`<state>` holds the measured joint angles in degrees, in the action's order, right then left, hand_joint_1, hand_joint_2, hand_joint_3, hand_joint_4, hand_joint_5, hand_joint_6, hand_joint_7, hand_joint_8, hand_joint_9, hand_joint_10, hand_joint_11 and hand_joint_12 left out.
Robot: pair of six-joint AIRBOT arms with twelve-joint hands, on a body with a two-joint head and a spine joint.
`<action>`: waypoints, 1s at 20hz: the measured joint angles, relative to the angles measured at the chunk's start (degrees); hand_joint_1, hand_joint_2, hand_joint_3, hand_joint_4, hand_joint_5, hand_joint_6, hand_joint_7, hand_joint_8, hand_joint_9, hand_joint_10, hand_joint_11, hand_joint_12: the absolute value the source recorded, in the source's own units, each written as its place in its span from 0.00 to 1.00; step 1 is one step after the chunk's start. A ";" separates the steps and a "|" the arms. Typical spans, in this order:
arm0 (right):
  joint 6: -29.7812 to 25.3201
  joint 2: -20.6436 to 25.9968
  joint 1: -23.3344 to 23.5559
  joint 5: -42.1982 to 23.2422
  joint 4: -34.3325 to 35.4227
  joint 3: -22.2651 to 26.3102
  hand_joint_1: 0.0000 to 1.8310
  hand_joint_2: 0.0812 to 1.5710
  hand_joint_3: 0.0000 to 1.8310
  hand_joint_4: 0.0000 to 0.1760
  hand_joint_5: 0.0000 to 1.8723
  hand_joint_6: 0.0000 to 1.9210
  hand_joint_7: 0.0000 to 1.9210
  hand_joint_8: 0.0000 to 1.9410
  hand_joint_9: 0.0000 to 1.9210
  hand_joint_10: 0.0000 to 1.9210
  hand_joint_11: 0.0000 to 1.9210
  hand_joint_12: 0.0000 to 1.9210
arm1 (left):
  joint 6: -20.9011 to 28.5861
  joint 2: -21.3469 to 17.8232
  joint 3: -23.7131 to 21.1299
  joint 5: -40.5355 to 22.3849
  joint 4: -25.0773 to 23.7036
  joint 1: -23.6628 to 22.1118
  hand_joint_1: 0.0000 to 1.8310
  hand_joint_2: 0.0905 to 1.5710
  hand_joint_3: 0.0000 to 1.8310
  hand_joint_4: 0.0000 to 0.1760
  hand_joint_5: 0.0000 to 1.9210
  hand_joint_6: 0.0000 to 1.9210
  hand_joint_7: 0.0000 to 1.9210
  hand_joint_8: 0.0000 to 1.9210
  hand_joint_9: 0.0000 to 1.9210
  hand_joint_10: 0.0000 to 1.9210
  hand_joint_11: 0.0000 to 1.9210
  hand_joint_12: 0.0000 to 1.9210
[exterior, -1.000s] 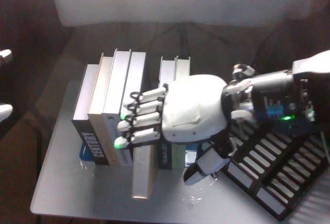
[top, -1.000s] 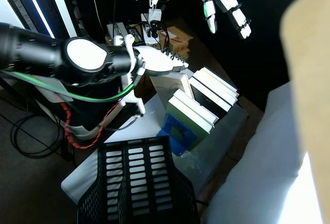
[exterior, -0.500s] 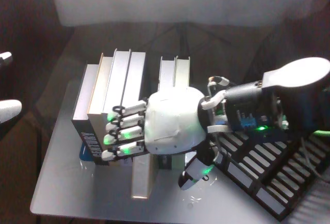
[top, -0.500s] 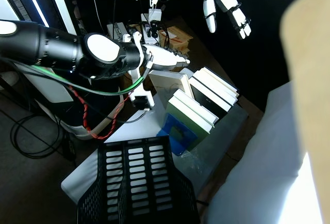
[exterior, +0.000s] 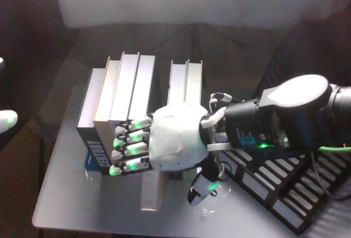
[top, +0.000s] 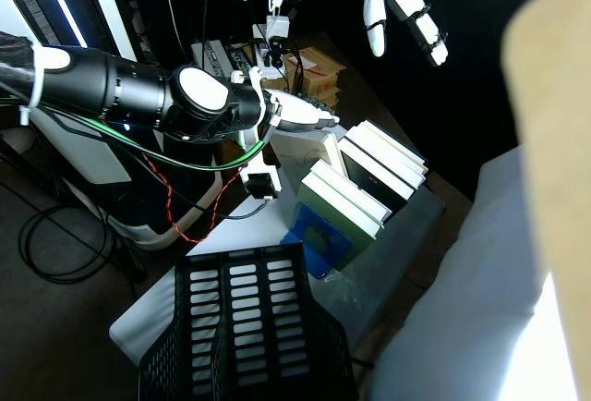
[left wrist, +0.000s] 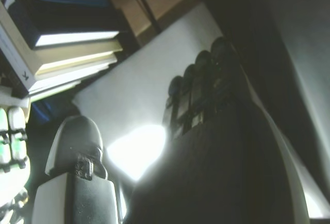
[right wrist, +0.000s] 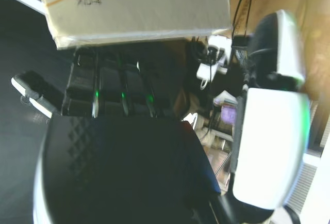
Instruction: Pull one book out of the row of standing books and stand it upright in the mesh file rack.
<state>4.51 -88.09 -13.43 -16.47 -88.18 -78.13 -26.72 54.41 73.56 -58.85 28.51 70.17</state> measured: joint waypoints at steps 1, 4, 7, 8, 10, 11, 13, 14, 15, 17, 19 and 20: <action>0.02 -0.39 -0.11 0.09 -0.20 -0.15 0.44 0.52 0.00 0.30 0.00 0.00 0.00 0.00 0.00 0.00 0.00 0.00 | 0.00 0.00 0.00 -0.13 0.15 0.00 0.23 0.78 0.00 0.00 0.03 0.00 0.00 0.00 0.00 0.00 0.00 0.00; 0.02 -1.25 -0.66 0.28 -0.98 -0.85 0.42 0.57 0.00 0.35 0.00 0.00 0.00 0.00 0.00 0.00 0.00 0.00 | 0.00 0.00 0.00 -0.35 0.28 0.13 0.19 0.81 0.01 0.01 0.02 0.00 0.00 0.00 0.00 0.00 0.00 0.00; 0.02 -2.54 -1.44 1.11 -1.95 -1.46 0.44 0.55 0.01 0.41 0.01 0.00 0.01 0.00 0.01 0.00 0.00 0.03 | 0.02 0.00 0.00 -0.46 0.31 0.24 0.27 0.78 0.00 0.04 0.01 0.00 0.00 0.00 0.00 0.00 0.00 0.00; 0.00 -2.95 -1.66 1.20 -2.62 -1.70 0.50 0.58 0.02 0.28 0.02 0.01 0.02 0.01 0.01 0.00 0.00 0.01 | 0.09 0.00 0.00 -0.48 0.48 0.37 0.31 0.77 0.00 0.03 0.01 0.00 0.00 0.00 0.00 0.00 0.00 0.00; 0.00 -3.91 -2.01 1.97 -3.26 -2.67 0.47 0.64 0.02 0.41 0.01 0.00 0.02 0.00 0.00 0.00 0.00 0.00 | 0.20 0.02 -0.02 -0.50 0.48 0.79 0.36 0.77 0.00 0.00 0.02 0.00 0.00 0.00 0.00 0.00 0.00 0.00; 0.02 -4.39 -2.01 2.69 -3.65 -3.15 0.53 0.61 0.00 0.38 0.07 0.01 0.09 0.01 0.05 0.01 0.00 0.08 | 0.24 0.07 -0.02 -0.39 0.55 0.79 0.35 0.76 0.00 0.00 0.03 0.00 0.00 0.00 0.00 0.00 0.00 0.00; 0.04 -5.53 -2.25 3.85 -4.02 -4.20 0.53 0.66 0.01 0.49 0.03 0.00 0.04 0.00 0.01 0.00 0.00 0.00 | 0.24 0.07 -0.02 -0.57 0.52 0.83 0.34 0.78 0.00 0.00 0.02 0.00 0.00 0.00 0.00 0.00 0.00 0.00; 0.07 -5.77 -2.58 4.28 -4.28 -4.35 0.54 0.63 0.00 0.51 0.12 0.00 0.12 0.01 0.07 0.01 0.00 0.16 | 0.24 0.07 -0.02 -0.70 0.52 0.83 0.31 0.81 0.01 0.00 0.02 0.00 0.00 0.00 0.00 0.00 0.00 0.00; 0.09 -5.97 -2.95 4.59 -4.46 -4.63 0.55 0.67 0.01 0.50 0.12 0.00 0.08 0.00 0.05 0.00 0.00 0.10 | 0.24 0.07 -0.02 -0.74 0.74 0.83 0.35 0.82 0.01 0.00 0.02 0.00 0.00 0.00 0.00 0.00 0.00 0.00; 0.15 -6.49 -3.67 5.03 -4.59 -4.94 0.55 0.71 0.01 0.39 0.13 0.01 0.09 0.00 0.07 0.01 0.00 0.16 | 0.39 0.07 -0.02 -0.79 0.92 0.83 0.26 0.80 0.00 0.00 0.01 0.00 0.00 0.00 0.00 0.00 0.00 0.00; -0.13 -7.52 -4.66 5.60 -5.55 -5.62 0.55 0.71 0.01 0.39 0.13 0.01 0.09 0.00 0.07 0.01 0.00 0.16 | 0.50 0.07 -0.02 -0.92 0.92 0.85 0.26 0.80 0.00 0.00 0.01 0.00 0.00 0.00 0.00 0.00 0.00 0.00; -2.29 -8.28 -5.09 6.38 -8.76 -5.95 0.49 0.74 0.01 0.41 0.17 0.02 0.14 0.01 0.12 0.03 0.00 0.26 | 0.70 0.07 -0.02 -1.25 0.92 0.96 0.34 0.83 0.01 0.00 0.02 0.00 0.00 0.00 0.00 0.00 0.00 0.00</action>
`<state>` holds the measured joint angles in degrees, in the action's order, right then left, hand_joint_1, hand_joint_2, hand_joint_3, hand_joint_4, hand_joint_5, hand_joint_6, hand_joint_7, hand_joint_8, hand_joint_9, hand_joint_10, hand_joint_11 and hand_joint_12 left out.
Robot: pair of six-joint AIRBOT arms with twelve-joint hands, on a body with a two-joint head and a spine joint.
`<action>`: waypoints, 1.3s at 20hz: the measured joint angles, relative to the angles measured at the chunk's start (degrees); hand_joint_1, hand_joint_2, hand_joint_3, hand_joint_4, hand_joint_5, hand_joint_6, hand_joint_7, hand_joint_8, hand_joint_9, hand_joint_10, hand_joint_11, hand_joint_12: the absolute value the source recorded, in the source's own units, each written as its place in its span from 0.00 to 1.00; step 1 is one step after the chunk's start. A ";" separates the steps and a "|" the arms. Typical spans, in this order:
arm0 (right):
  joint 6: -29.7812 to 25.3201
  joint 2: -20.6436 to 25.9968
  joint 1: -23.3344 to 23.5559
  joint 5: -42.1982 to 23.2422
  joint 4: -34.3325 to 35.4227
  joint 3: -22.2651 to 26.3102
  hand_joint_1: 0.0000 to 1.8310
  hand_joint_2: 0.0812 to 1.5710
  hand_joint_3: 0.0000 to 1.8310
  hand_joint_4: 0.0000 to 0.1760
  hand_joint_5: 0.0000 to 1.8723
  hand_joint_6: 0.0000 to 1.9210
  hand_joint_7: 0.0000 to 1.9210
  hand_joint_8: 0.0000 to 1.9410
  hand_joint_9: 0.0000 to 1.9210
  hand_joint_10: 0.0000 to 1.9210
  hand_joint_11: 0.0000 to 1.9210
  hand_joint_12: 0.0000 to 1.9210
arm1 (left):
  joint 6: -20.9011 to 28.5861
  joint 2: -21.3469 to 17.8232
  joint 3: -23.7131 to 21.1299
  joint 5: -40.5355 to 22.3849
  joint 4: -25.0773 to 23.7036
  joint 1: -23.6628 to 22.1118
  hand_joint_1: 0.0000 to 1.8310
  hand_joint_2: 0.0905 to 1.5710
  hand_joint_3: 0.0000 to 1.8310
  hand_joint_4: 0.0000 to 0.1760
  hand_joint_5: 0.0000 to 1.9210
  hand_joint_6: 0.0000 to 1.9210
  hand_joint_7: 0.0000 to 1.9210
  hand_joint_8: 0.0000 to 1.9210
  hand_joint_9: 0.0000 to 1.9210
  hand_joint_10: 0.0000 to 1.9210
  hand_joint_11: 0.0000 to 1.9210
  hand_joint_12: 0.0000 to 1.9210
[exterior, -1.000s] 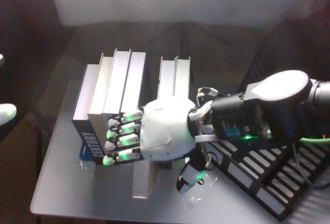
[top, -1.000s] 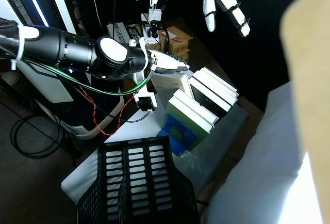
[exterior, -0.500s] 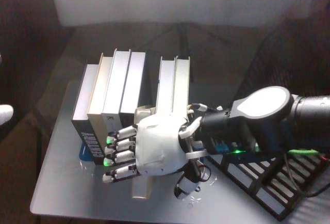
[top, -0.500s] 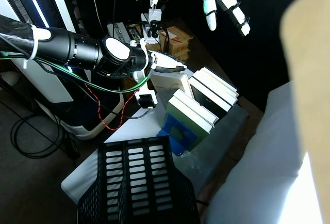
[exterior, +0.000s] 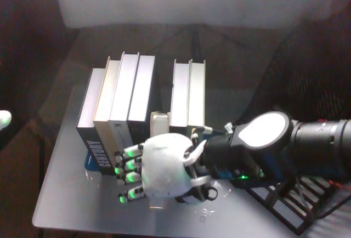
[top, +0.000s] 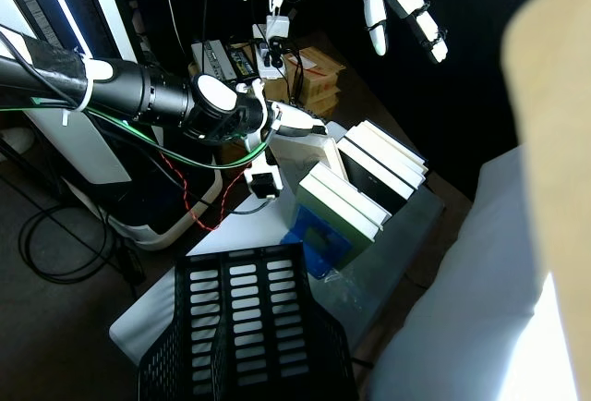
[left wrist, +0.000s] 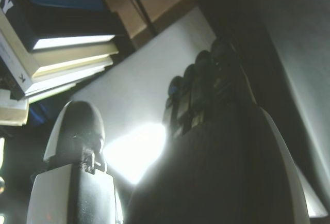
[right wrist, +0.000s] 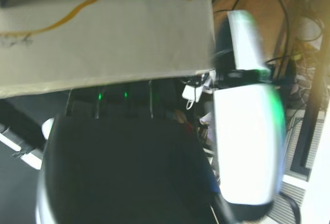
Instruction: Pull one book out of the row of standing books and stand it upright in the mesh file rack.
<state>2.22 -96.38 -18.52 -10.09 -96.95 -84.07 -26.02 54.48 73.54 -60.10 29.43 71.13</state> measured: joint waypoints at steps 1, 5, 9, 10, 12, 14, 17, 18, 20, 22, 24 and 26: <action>-0.94 -0.37 -0.24 0.02 -1.64 -0.35 0.60 0.77 0.00 0.06 0.34 0.54 0.37 0.56 0.27 0.52 0.02 0.84 | 0.00 0.00 0.00 -0.04 -0.02 0.00 0.43 0.85 0.02 0.07 0.03 0.01 0.00 0.00 0.00 0.00 0.00 0.00; -11.56 -2.60 -0.87 -1.86 -14.67 -2.27 0.51 0.59 0.32 0.62 0.49 0.77 0.75 0.96 0.78 1.00 0.73 1.00 | 0.44 0.04 0.02 -0.83 -0.26 0.00 0.45 0.85 0.01 0.23 0.04 0.01 0.00 0.00 0.00 0.00 0.00 0.00; -13.49 -3.08 -0.96 -2.58 -15.39 -2.75 0.64 0.51 0.41 0.00 0.63 0.86 0.74 0.97 0.74 0.99 0.69 1.00 | 0.55 0.04 0.02 -1.20 0.04 0.00 0.44 0.86 0.01 0.21 0.04 0.00 0.00 0.00 0.00 0.00 0.00 0.00; -13.79 -3.04 -0.96 -2.40 -15.34 -2.82 0.61 0.50 0.43 0.00 0.49 0.78 0.71 0.99 0.72 1.00 0.68 1.00 | 0.55 0.07 0.02 -1.20 0.00 0.00 0.44 0.85 0.01 0.24 0.04 0.00 0.00 0.00 0.00 0.00 0.00 0.00; -13.86 -3.04 -0.96 -2.32 -15.32 -2.89 0.60 0.47 0.46 0.00 0.49 0.72 0.70 0.98 0.71 1.00 0.67 1.00 | 0.52 0.11 0.02 -1.22 0.00 0.00 0.43 0.86 0.01 0.27 0.04 0.00 0.00 0.00 0.00 0.00 0.00 0.00; -13.97 -2.99 -0.96 -2.25 -15.28 -3.08 0.60 0.46 0.49 0.00 0.48 0.74 0.69 0.89 0.66 0.96 0.59 1.00 | 0.57 0.37 0.02 -1.20 0.07 0.00 0.43 0.86 0.01 0.30 0.04 0.00 0.00 0.00 0.00 0.00 0.00 0.00; -14.01 -2.99 -0.96 -2.21 -15.23 -3.08 0.60 0.47 0.40 0.00 0.52 0.64 0.66 0.90 0.62 0.98 0.56 1.00 | 0.57 0.42 0.02 -1.31 0.07 0.00 0.45 0.85 0.01 0.22 0.05 0.00 0.00 0.00 0.00 0.00 0.00 0.00; -14.01 -2.99 -0.96 -2.21 -15.23 -3.08 0.61 0.47 0.38 0.00 0.53 0.62 0.65 0.86 0.62 0.94 0.54 1.00 | 0.57 0.42 0.02 -1.29 0.02 0.00 0.44 0.86 0.01 0.21 0.04 0.00 0.00 0.00 0.00 0.00 0.00 0.00; -14.08 -2.99 -0.96 -2.21 -15.23 -3.08 0.63 0.46 0.30 0.00 0.61 0.45 0.68 0.77 0.64 0.88 0.55 1.00 | 0.57 0.42 0.02 -1.31 0.04 0.00 0.43 0.86 0.01 0.21 0.04 0.00 0.00 0.00 0.00 0.00 0.00 0.00; -14.10 -2.99 -0.96 -2.21 -15.23 -3.08 0.69 0.42 0.37 0.00 0.62 0.37 0.62 0.62 0.60 0.75 0.49 0.93 | 0.57 0.42 0.02 -1.29 0.02 0.00 0.44 0.86 0.01 0.24 0.05 0.00 0.00 0.00 0.00 0.00 0.00 0.00; -14.25 -2.97 -0.96 -2.12 -15.21 -3.10 0.70 0.44 0.37 0.00 0.56 0.45 0.59 0.59 0.56 0.75 0.43 0.95 | 0.57 0.42 0.02 -1.31 0.04 0.00 0.45 0.85 0.00 0.23 0.05 0.00 0.00 0.00 0.00 0.00 0.01 0.00; -14.32 -2.84 -0.96 -2.03 -15.21 -3.23 0.70 0.45 0.35 0.00 0.55 0.47 0.60 0.56 0.56 0.73 0.42 0.96 | 0.57 0.42 0.02 -1.33 0.02 0.00 0.44 0.85 0.00 0.23 0.05 0.00 0.00 0.00 0.00 0.00 0.00 0.00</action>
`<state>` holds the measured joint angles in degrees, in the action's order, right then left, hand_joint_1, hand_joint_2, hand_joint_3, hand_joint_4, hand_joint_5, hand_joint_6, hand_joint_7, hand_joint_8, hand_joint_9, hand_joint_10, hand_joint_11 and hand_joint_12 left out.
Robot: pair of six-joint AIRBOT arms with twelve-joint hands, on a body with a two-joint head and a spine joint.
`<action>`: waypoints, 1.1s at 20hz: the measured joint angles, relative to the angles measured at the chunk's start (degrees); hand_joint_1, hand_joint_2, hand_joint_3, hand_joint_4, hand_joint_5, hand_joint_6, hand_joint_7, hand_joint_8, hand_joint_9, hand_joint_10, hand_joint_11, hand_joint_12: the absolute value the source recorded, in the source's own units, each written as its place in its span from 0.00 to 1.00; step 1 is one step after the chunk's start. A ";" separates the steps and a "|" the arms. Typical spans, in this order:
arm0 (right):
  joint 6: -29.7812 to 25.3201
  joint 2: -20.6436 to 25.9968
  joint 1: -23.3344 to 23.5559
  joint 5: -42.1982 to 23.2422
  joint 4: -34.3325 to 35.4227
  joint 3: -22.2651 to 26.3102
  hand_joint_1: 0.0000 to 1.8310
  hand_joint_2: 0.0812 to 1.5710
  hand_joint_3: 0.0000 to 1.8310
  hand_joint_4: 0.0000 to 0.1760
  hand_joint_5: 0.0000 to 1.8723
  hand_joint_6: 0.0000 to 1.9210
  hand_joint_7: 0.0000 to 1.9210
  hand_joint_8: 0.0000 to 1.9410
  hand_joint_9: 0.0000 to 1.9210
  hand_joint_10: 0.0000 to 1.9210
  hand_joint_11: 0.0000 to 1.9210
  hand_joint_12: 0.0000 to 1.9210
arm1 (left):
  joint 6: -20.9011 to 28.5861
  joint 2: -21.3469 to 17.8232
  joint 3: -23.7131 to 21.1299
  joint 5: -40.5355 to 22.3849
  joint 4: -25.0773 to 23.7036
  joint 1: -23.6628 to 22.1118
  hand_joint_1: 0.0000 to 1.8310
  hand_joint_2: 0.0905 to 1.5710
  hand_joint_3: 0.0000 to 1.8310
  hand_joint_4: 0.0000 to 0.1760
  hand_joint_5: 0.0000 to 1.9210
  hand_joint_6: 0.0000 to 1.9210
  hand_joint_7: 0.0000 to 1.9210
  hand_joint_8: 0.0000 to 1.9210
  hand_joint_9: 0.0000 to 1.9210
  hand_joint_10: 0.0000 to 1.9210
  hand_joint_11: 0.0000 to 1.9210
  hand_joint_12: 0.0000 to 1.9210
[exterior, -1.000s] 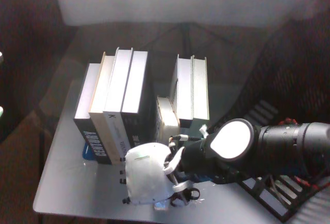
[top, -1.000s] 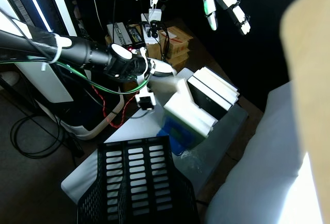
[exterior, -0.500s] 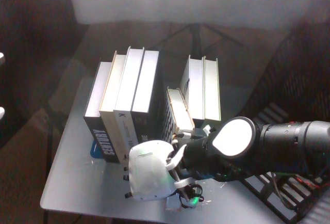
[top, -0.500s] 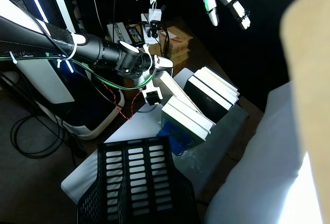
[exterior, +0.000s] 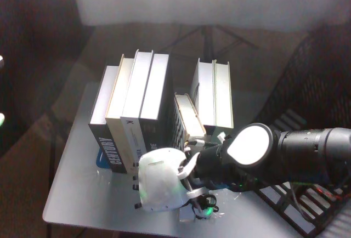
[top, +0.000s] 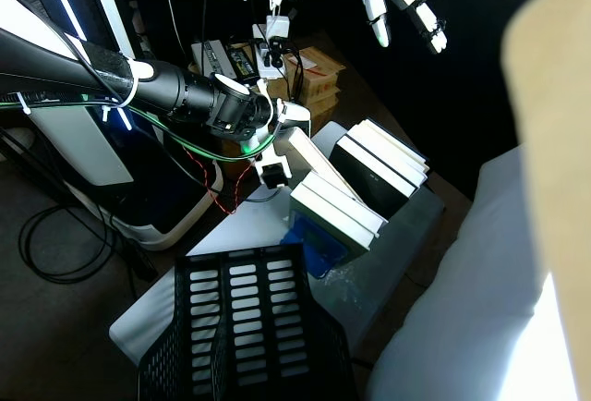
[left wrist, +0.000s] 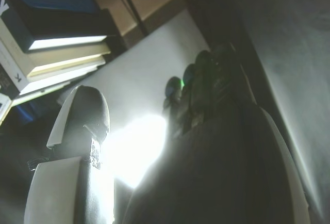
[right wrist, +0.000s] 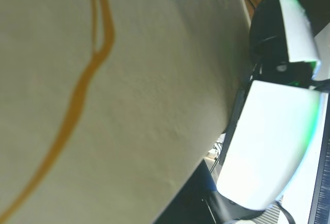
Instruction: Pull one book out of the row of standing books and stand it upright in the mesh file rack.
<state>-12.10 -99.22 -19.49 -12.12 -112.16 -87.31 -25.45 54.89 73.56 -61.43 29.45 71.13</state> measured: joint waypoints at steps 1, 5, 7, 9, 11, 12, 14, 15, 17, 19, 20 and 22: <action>0.00 0.04 0.00 0.00 0.04 -0.09 0.69 0.46 0.34 0.00 0.54 0.50 0.60 0.55 0.55 0.71 0.40 0.95 | 0.00 0.00 0.00 0.00 0.02 0.00 0.45 0.85 0.00 0.21 0.05 0.00 0.00 0.00 0.00 0.00 0.00 0.00; -0.50 0.92 0.48 0.04 0.02 0.63 0.67 0.60 0.14 0.07 0.52 0.54 0.57 0.47 0.49 0.62 0.29 0.94 | -0.02 0.00 -0.07 -0.28 0.04 0.00 0.43 0.86 0.00 0.21 0.05 0.00 0.00 0.00 0.00 0.00 0.01 0.01; -1.25 1.36 0.83 -0.11 -0.04 1.07 0.66 0.68 0.04 0.00 0.51 0.61 0.52 0.47 0.45 0.57 0.22 0.92 | 0.00 0.00 -0.07 -0.39 0.33 0.00 0.42 0.86 0.01 0.21 0.04 0.00 0.00 0.00 0.00 0.00 0.00 0.01; -2.05 1.81 2.12 -0.35 -0.07 2.08 0.67 0.70 0.01 0.00 0.51 0.62 0.50 0.47 0.43 0.50 0.20 0.87 | 0.02 -0.02 -0.42 -1.03 0.37 0.00 0.41 0.87 0.00 0.18 0.05 0.00 0.00 0.00 0.00 0.00 0.00 0.05; -2.60 3.15 2.95 -0.96 0.15 3.10 0.74 0.71 0.00 0.00 0.49 0.64 0.50 0.47 0.42 0.65 0.20 0.88 | 0.13 -0.02 -0.63 -1.14 0.02 0.00 0.41 0.87 0.00 0.19 0.05 0.00 0.00 0.00 0.00 0.00 0.00 0.00; -2.89 3.91 3.26 -1.42 0.15 3.56 0.74 0.72 0.00 0.00 0.47 0.66 0.49 0.50 0.39 0.69 0.18 0.90 | 0.11 -0.02 -0.66 -1.14 0.13 0.00 0.41 0.87 0.00 0.22 0.04 0.00 0.00 0.00 0.00 0.00 0.00 0.00; -4.96 5.09 4.00 -2.89 0.04 3.67 0.74 0.72 0.00 0.00 0.47 0.65 0.49 0.50 0.40 0.69 0.17 0.88 | 0.11 -0.04 -0.66 -1.22 0.33 -0.02 0.39 0.88 0.00 0.21 0.04 0.00 0.00 0.00 0.00 0.00 0.00 0.00; -5.84 5.49 4.39 -3.48 0.07 3.67 0.67 0.72 0.00 0.00 0.48 0.63 0.49 0.51 0.41 0.53 0.16 0.86 | 0.11 -0.04 -0.66 -1.20 0.28 -0.02 0.37 0.88 0.00 0.23 0.04 0.00 0.00 0.00 0.00 0.00 0.00 0.00; -6.78 6.80 5.62 -4.52 1.38 3.78 0.74 0.70 0.00 0.00 0.47 0.60 0.53 0.47 0.43 0.67 0.18 0.88 | 0.11 -0.02 -0.66 -1.25 0.20 -0.02 0.37 0.89 0.01 0.23 0.03 0.00 0.00 0.00 0.00 0.00 0.00 0.00; -6.75 7.80 5.79 -5.07 1.57 4.28 0.75 0.69 0.00 0.00 0.48 0.55 0.56 0.43 0.44 0.66 0.21 0.87 | 0.17 -0.02 -0.66 -1.27 0.22 -0.22 0.35 0.90 0.01 0.24 0.02 0.00 0.00 0.00 0.00 0.00 0.00 0.00; -6.69 8.33 6.01 -5.73 1.75 4.50 0.75 0.69 0.00 0.00 0.48 0.55 0.56 0.43 0.44 0.66 0.21 0.87 | 0.17 -0.04 -0.66 -1.38 0.15 -0.22 0.35 0.90 0.01 0.24 0.02 0.00 0.00 0.00 0.00 0.00 0.00 0.00; -6.73 9.57 7.19 -7.34 4.94 4.68 0.75 0.68 0.00 0.00 0.52 0.45 0.55 0.47 0.48 0.65 0.32 0.86 | 0.20 -0.04 -0.66 -1.27 0.09 -0.39 0.34 0.90 0.01 0.18 0.04 0.01 0.00 0.00 0.00 0.00 0.01 0.00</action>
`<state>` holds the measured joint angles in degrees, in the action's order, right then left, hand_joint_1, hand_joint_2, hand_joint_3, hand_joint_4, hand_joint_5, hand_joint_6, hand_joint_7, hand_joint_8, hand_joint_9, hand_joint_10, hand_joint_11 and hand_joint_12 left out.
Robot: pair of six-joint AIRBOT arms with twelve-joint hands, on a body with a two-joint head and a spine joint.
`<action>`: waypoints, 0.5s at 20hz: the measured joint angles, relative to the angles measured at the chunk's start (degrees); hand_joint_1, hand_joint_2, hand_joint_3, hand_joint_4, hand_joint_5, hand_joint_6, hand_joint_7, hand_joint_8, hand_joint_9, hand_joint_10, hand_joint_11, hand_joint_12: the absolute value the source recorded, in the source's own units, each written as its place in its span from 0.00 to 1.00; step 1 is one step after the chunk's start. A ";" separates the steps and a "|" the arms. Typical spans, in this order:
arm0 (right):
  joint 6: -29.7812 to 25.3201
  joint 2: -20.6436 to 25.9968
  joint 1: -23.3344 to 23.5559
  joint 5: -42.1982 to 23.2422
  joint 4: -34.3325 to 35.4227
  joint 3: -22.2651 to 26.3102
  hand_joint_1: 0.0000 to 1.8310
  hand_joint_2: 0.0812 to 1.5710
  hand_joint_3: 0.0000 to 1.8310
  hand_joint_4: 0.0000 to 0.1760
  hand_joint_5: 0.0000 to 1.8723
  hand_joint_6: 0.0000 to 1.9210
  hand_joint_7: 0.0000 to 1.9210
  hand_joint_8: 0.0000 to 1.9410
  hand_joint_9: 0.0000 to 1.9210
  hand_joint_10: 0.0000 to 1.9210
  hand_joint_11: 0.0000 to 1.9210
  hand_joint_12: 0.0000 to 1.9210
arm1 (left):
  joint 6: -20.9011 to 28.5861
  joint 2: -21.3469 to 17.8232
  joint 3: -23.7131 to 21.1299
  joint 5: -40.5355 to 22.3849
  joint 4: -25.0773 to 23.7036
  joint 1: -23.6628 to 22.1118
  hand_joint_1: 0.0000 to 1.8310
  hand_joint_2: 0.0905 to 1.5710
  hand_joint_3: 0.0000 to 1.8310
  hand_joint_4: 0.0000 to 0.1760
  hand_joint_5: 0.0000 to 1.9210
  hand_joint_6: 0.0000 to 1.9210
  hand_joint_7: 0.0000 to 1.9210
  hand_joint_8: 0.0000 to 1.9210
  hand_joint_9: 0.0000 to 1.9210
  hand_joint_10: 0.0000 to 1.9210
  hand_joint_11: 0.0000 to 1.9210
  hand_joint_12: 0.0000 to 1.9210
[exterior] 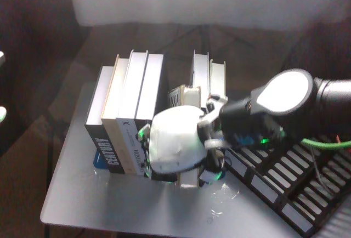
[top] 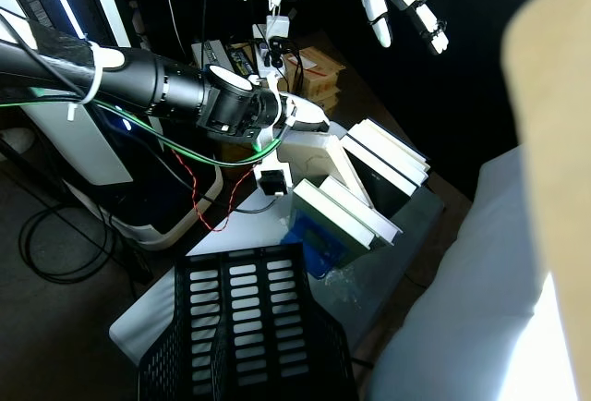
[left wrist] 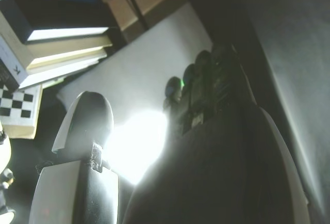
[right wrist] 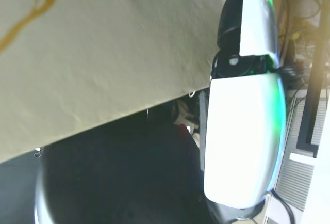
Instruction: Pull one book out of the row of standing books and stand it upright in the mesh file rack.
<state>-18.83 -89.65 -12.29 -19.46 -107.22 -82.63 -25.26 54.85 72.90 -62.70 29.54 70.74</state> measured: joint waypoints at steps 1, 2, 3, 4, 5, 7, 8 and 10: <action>-0.02 0.48 0.61 -0.48 1.70 -0.20 0.75 0.68 0.00 0.00 0.52 0.44 0.53 0.49 0.49 0.66 0.36 0.87 | 0.00 0.02 0.00 -0.04 -0.02 0.00 0.34 0.90 0.01 0.16 0.04 0.01 0.00 0.00 0.00 0.00 0.01 0.01; -0.04 0.79 0.85 -0.79 2.67 -0.26 0.75 0.69 0.00 0.00 0.51 0.47 0.53 0.49 0.49 0.65 0.36 0.85 | 0.02 0.02 0.00 -0.02 -0.07 0.00 0.33 0.90 0.01 0.19 0.03 0.00 0.00 0.00 0.00 0.00 0.01 0.01; -0.04 0.98 1.05 -1.11 2.84 -0.33 0.75 0.69 0.00 0.00 0.51 0.47 0.53 0.49 0.49 0.65 0.36 0.85 | 0.00 0.02 0.00 0.02 -0.11 -0.07 0.33 0.90 0.01 0.19 0.03 0.00 0.00 0.00 0.00 0.00 0.01 0.01; -0.02 1.20 1.31 -1.44 2.73 -0.37 0.75 0.70 0.00 0.00 0.48 0.53 0.49 0.53 0.46 0.69 0.36 0.86 | 0.02 0.02 0.00 0.04 -0.11 -0.17 0.34 0.90 0.01 0.19 0.03 0.00 0.00 0.00 0.00 0.00 0.00 0.00; -0.02 1.36 1.62 -1.64 2.82 -0.35 0.75 0.70 0.00 0.00 0.48 0.53 0.49 0.53 0.46 0.69 0.36 0.86 | 0.04 0.02 0.00 0.11 -0.15 -0.39 0.34 0.90 0.01 0.19 0.03 0.00 0.00 0.00 0.00 0.00 0.00 0.00; -0.11 1.97 2.71 -2.05 3.76 -0.35 0.75 0.71 0.00 0.00 0.47 0.55 0.49 0.51 0.46 0.69 0.36 0.84 | 0.07 0.02 0.02 -0.07 -0.39 -0.59 0.36 0.90 0.00 0.19 0.03 0.00 0.00 0.00 0.00 0.00 0.00 0.00; -0.17 2.40 3.19 -2.29 4.15 -0.37 0.75 0.70 0.00 0.00 0.47 0.55 0.50 0.50 0.48 0.69 0.40 0.82 | 0.09 0.04 0.02 0.24 -0.55 -1.11 0.34 0.90 0.00 0.15 0.03 0.00 0.00 0.00 0.00 0.00 0.01 0.01; -0.09 3.54 3.61 -2.71 5.44 -0.35 0.75 0.71 0.00 0.00 0.46 0.56 0.48 0.52 0.48 0.69 0.41 0.82 | 0.07 0.28 0.59 0.37 -1.53 -2.08 0.34 0.90 0.00 0.16 0.03 0.00 0.00 0.00 0.00 0.00 0.00 0.10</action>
<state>-18.92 -86.11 -8.69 -22.17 -101.78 -82.98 -25.19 55.13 73.49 -62.33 28.01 68.66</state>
